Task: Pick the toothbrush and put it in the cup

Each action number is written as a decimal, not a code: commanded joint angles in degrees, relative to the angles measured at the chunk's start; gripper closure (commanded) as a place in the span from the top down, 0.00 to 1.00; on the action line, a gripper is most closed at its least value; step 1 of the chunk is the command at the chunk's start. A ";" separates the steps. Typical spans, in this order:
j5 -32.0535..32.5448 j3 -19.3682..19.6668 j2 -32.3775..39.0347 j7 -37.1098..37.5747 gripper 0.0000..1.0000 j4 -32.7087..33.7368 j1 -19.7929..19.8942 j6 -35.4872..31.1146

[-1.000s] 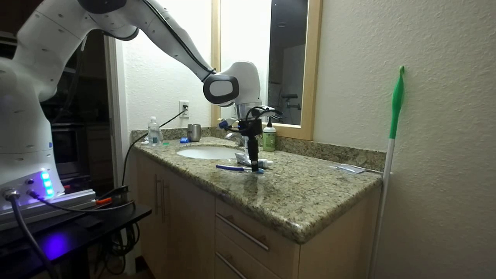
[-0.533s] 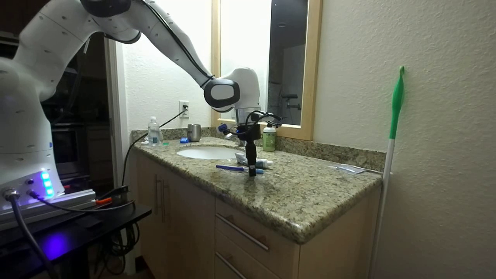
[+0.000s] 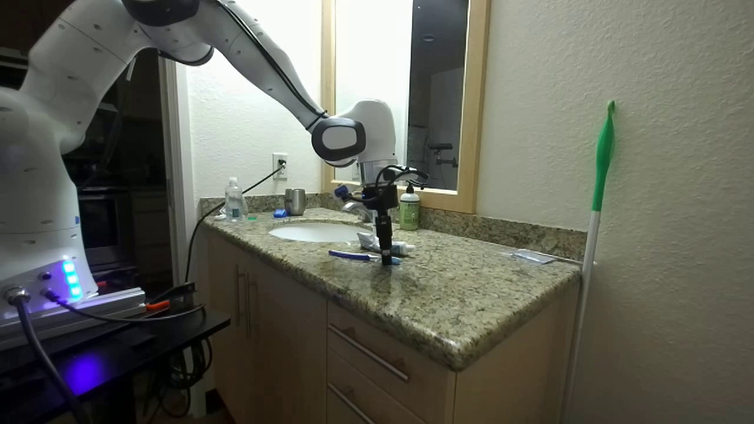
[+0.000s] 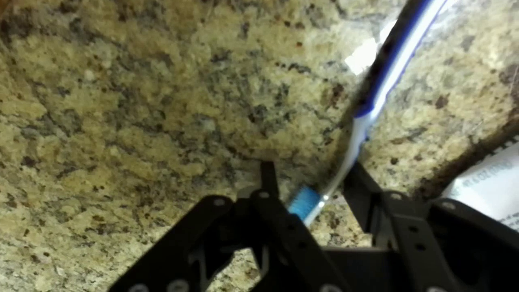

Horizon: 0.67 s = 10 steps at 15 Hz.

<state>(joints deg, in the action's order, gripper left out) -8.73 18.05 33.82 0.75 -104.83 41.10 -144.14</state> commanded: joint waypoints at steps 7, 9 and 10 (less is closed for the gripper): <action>-2.68 -1.40 -1.43 -1.07 0.01 1.44 1.48 1.93; -7.14 -3.99 -5.94 -6.37 0.01 -0.83 3.88 -2.74; -8.61 -4.55 -8.38 -8.54 0.01 -1.43 4.71 -3.41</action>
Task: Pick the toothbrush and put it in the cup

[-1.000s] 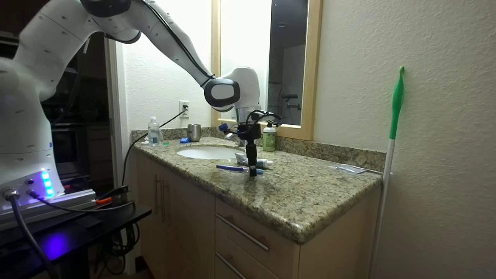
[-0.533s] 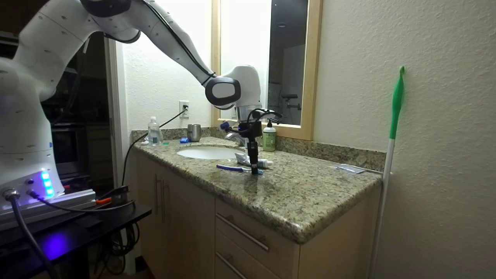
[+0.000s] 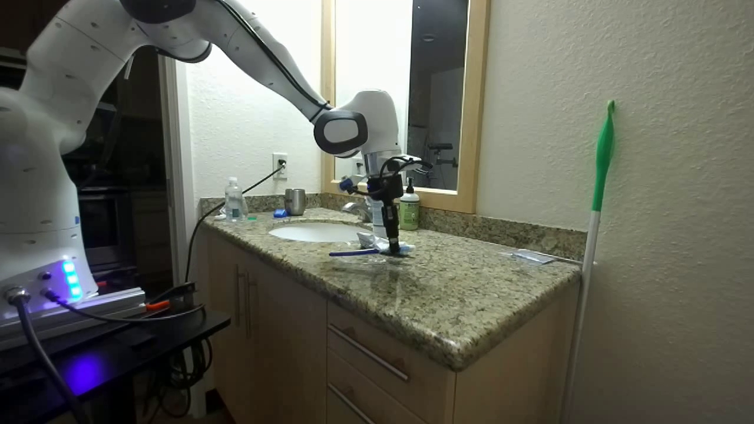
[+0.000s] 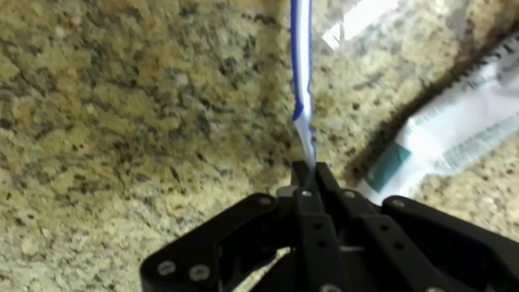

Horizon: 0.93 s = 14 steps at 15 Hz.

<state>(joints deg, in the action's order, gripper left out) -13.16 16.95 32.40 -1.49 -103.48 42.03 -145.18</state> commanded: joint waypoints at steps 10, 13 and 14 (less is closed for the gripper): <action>-21.59 -4.71 -27.33 -30.37 0.06 -13.30 5.10 -7.14; -21.19 -3.79 -26.88 -29.25 0.01 -12.92 4.18 -7.15; -22.75 -4.04 -25.12 -31.86 0.01 -12.69 4.00 -10.56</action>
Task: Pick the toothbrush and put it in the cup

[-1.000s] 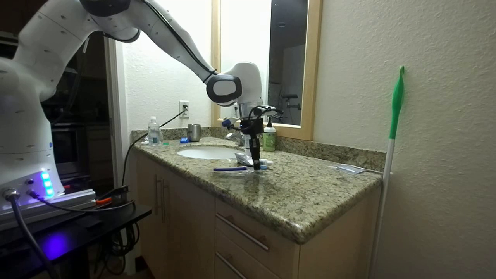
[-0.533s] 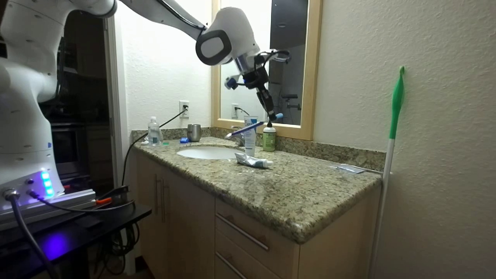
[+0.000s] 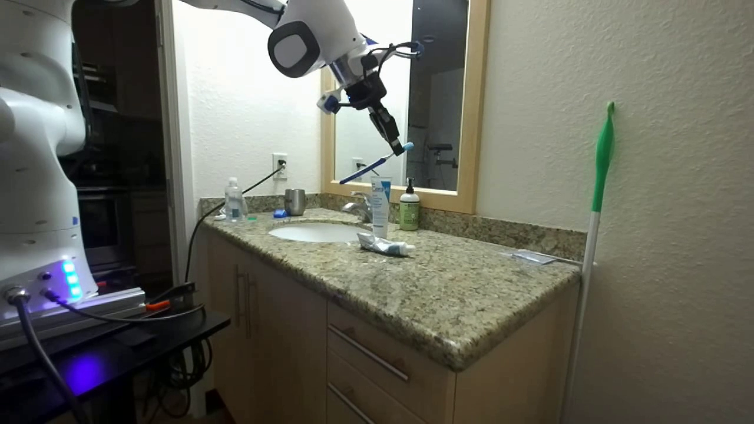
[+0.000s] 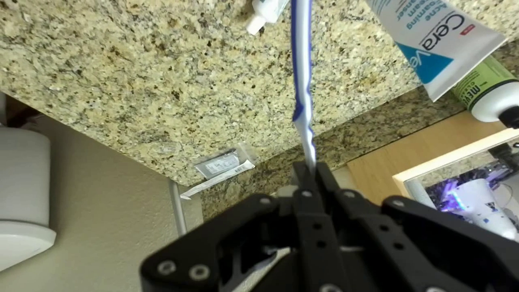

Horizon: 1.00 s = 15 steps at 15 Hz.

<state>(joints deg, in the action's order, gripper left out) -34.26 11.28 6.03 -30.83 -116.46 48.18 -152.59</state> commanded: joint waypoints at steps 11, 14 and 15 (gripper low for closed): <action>-38.62 -0.02 -34.07 -46.04 0.01 -31.44 -15.49 0.46; -34.25 2.63 -31.46 -41.64 0.06 -28.50 -19.03 -1.25; -34.09 3.27 -32.53 -41.64 0.06 -29.43 -19.66 -0.86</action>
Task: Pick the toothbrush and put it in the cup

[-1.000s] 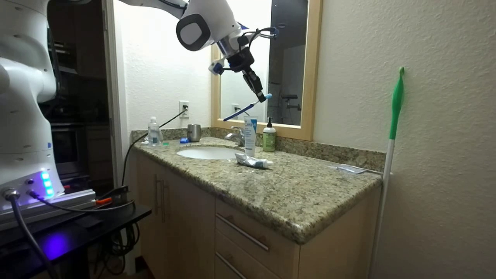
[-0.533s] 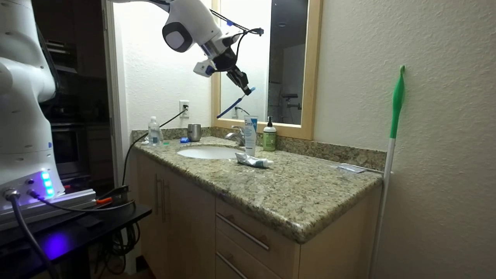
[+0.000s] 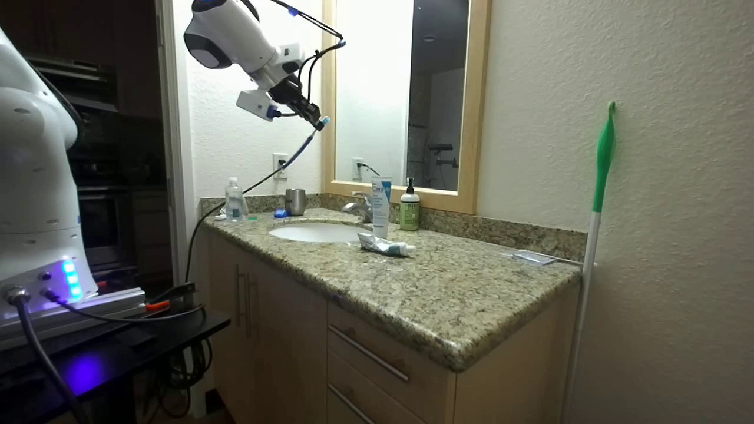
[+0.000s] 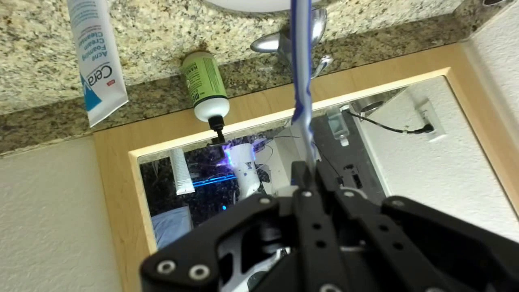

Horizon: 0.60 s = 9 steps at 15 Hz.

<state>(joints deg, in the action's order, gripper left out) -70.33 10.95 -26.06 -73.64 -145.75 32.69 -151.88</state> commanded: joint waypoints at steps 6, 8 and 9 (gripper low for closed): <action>-14.94 -1.27 -9.92 -13.54 0.01 -7.99 -9.09 -0.37; -21.50 -3.94 -13.58 -18.48 0.01 -10.00 -12.86 -0.30; -24.92 -5.86 -15.32 -20.66 0.01 -10.72 -14.91 -0.51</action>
<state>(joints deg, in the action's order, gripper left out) -87.45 9.01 -33.29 -87.94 -150.96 21.96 -151.35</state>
